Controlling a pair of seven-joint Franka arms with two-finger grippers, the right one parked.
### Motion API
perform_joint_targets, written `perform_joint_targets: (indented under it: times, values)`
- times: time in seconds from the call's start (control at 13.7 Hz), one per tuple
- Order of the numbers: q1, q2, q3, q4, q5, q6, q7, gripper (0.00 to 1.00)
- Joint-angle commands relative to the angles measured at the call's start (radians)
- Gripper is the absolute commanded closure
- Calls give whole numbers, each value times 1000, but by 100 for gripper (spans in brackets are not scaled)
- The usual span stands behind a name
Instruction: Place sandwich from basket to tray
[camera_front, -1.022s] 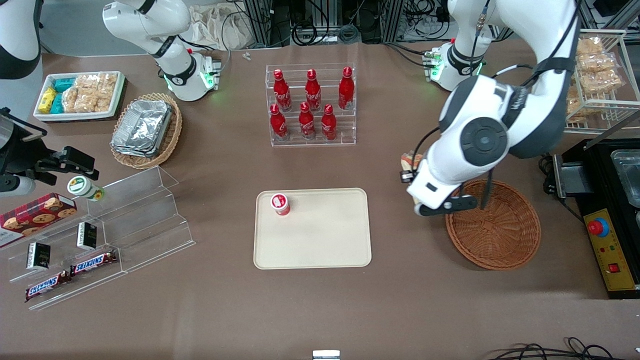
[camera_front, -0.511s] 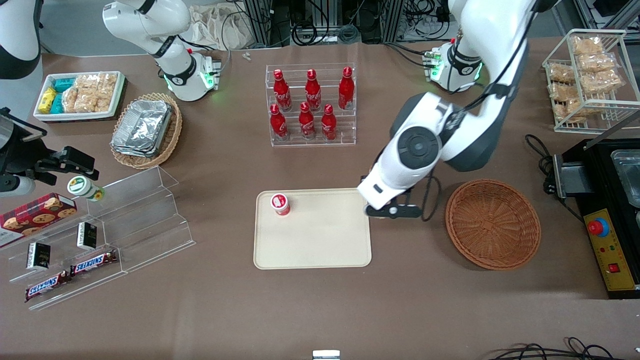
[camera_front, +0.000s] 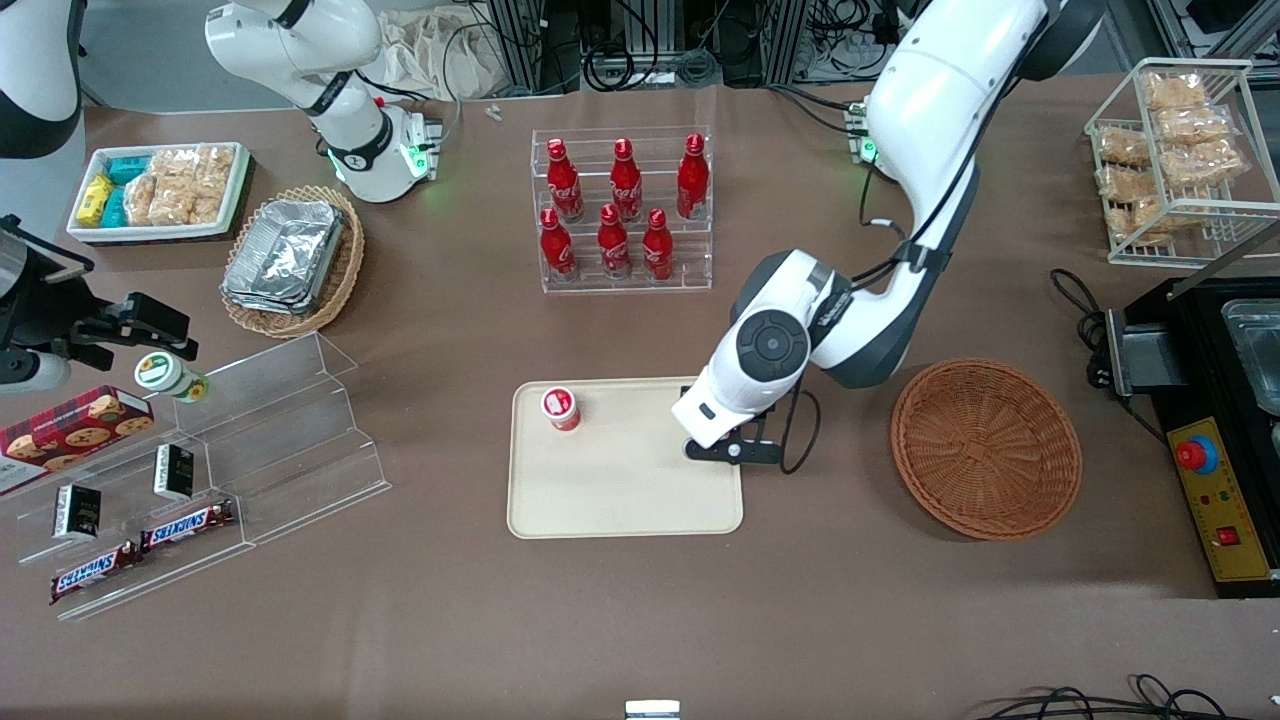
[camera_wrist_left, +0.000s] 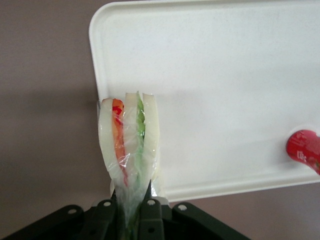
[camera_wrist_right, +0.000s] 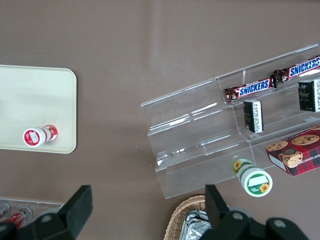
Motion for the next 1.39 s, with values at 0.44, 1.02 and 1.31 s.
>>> perform_joint_targets:
  times: [0.44, 1.02, 1.31]
  values:
    - [-11, 99, 9, 34, 16, 131, -16, 15]
    - [62, -70, 4, 37, -4, -271, 23, 1]
    - [148, -225, 10, 38, -51, -483, 131, 1]
